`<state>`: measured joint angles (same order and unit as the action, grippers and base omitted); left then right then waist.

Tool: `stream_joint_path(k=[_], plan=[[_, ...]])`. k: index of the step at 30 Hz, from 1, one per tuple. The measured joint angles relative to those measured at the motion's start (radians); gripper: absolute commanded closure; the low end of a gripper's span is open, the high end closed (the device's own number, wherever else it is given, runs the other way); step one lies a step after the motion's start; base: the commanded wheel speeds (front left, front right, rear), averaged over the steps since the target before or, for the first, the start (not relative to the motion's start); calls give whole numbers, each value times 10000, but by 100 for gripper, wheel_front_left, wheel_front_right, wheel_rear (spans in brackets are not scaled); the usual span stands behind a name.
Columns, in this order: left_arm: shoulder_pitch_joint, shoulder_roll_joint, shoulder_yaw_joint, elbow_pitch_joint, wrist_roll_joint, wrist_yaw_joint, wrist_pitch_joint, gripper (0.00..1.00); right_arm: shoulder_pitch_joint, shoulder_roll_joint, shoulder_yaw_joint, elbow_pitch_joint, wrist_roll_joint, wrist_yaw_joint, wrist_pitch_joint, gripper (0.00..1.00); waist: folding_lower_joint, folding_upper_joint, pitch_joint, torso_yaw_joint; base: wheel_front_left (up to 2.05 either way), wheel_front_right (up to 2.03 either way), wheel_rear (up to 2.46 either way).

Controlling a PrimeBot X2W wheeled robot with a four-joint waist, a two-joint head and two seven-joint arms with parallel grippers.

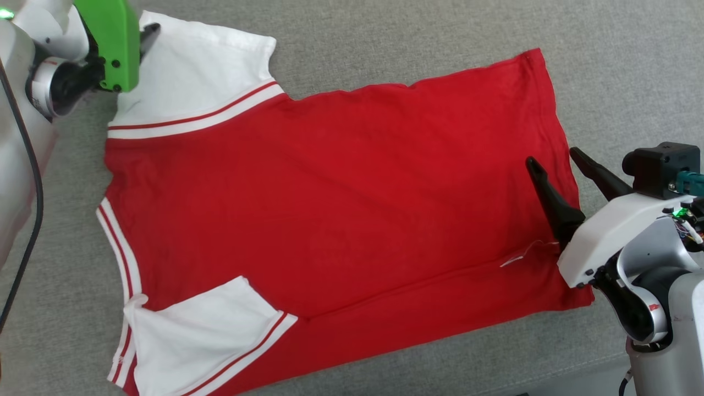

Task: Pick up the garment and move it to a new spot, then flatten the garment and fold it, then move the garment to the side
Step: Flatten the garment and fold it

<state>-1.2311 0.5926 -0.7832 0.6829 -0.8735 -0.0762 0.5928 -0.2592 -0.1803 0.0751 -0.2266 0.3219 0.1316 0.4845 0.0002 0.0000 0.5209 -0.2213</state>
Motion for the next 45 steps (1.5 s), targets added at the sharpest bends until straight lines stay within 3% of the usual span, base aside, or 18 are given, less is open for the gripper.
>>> stream_joint_path(k=[9, 10, 11, 12, 16, 22, 28, 34, 35, 40, 45], plan=[[-512, -278, -176, 1116, 190, -267, -280, 0, -112, 107, 194, 107, 4, 0, -52, 0, -1, 0, 485, -288, 0, 0, 0], [-546, -324, -190, 1191, 123, -293, -171, 19, -113, 104, 184, 111, 4, 0, -52, 0, -1, 0, 515, -294, 0, 0, 0], [-586, -347, -201, 1220, 56, -322, -77, 81, -115, 100, 176, 113, 4, 0, -52, 0, -1, 0, 533, -293, 0, 0, 0], [-637, -370, -209, 1260, -35, -355, 50, 100, -120, 98, 169, 117, 4, 0, -52, 0, -1, 0, 549, -287, 0, 0, 0], [-652, -546, -261, 1315, -380, -441, 215, 100, -165, 92, 119, 155, 2, 0, -52, 0, -1, 0, 536, -227, 0, 0, 0], [-291, -886, 40, 1546, -970, -472, -719, 100, -316, -180, 6, 217, -10, 0, 163, 0, -1, 0, 210, -78, 0, 0, 0], [245, -1091, -36, 1300, -1149, -477, -1361, 100, -429, -660, -230, 307, 90, 0, 1057, 0, -1, 0, -338, 243, 0, 0, 0], [650, -1081, -121, 270, -1611, -489, -1626, 100, -927, -1273, -395, 675, 276, 0, 2197, 0, -2, 0, -846, 765, 0, 0, 0], [884, -1018, -224, -366, -1664, -489, -1651, 100, -1231, -1375, -495, 888, 433, 0, 2788, 0, -2, 0, -1025, 1054, 0, 0, 0], [1197, -807, -293, -1509, -1649, -472, -1741, 100, -1921, -1542, -807, 1321, 564, 0, 3565, 0, -2, 0, -1197, 1544, 0, 0, 0], [1555, -447, -410, -3417, -1569, -52, -1701, 100, -2971, -1919, -1005, 2418, 671, 0, 4567, 0, -2, 0, -1146, 2130, 0, 0, 0]])
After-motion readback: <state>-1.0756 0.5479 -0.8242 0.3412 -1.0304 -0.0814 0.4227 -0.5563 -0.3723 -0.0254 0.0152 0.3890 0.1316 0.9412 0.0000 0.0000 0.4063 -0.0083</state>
